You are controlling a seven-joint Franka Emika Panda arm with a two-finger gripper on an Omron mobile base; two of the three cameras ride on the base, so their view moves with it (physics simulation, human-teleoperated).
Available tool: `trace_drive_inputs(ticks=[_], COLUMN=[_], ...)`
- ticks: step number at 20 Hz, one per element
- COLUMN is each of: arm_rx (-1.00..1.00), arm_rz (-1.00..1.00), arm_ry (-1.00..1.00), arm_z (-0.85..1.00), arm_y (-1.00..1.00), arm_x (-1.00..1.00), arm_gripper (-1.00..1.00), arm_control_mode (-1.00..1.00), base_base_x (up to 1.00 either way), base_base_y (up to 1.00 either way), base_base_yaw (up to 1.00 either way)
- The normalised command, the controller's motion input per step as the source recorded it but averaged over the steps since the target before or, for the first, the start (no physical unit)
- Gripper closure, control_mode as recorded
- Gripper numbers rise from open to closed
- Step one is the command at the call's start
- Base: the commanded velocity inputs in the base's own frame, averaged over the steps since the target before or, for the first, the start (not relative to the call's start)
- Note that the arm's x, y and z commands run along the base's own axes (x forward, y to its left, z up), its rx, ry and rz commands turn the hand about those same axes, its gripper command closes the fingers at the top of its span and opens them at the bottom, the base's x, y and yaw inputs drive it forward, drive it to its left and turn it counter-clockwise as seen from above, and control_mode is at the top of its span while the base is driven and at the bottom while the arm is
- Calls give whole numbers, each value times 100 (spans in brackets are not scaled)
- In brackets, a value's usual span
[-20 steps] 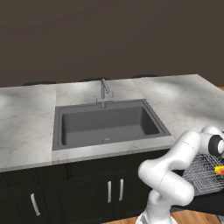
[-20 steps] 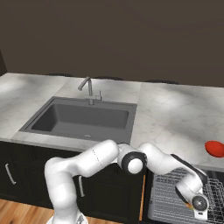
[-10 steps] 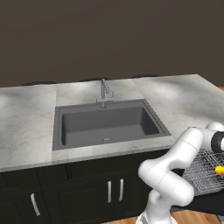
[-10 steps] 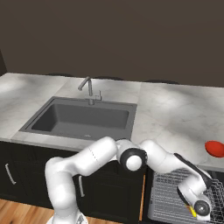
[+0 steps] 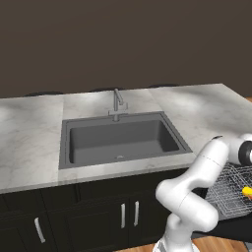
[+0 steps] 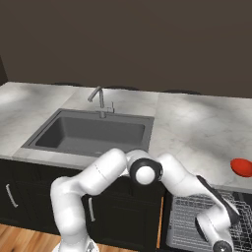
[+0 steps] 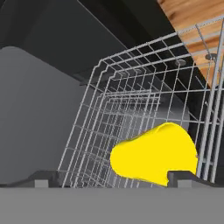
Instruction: Pick up the cup and bowl from the counter, place them in the dishwasher, and close the dishwasher door.
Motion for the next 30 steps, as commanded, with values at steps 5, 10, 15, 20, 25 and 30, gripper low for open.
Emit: trace_drive_inputs(ticks=[5,10,15,20,25,30], arm_rx=[6,13,14,12,10,6], arm_rz=[4,4,3,4,4,1], arm_ry=[-4,-2,-2,-2,-2,-2], arm_z=[50,58,68,65,60,60], arm_y=[5,0,0,0,0,0], arm_x=[-16,0,0,0,0,0], arm_gripper=[-100,-100,-100,-100,-100,-100], arm_control_mode=[-100,-100,-100,-100,-100,-100], base_base_x=[0,0,0,0,0,0], base_base_y=[0,0,0,0,0,0], base_base_yaw=[0,0,0,0,0,0])
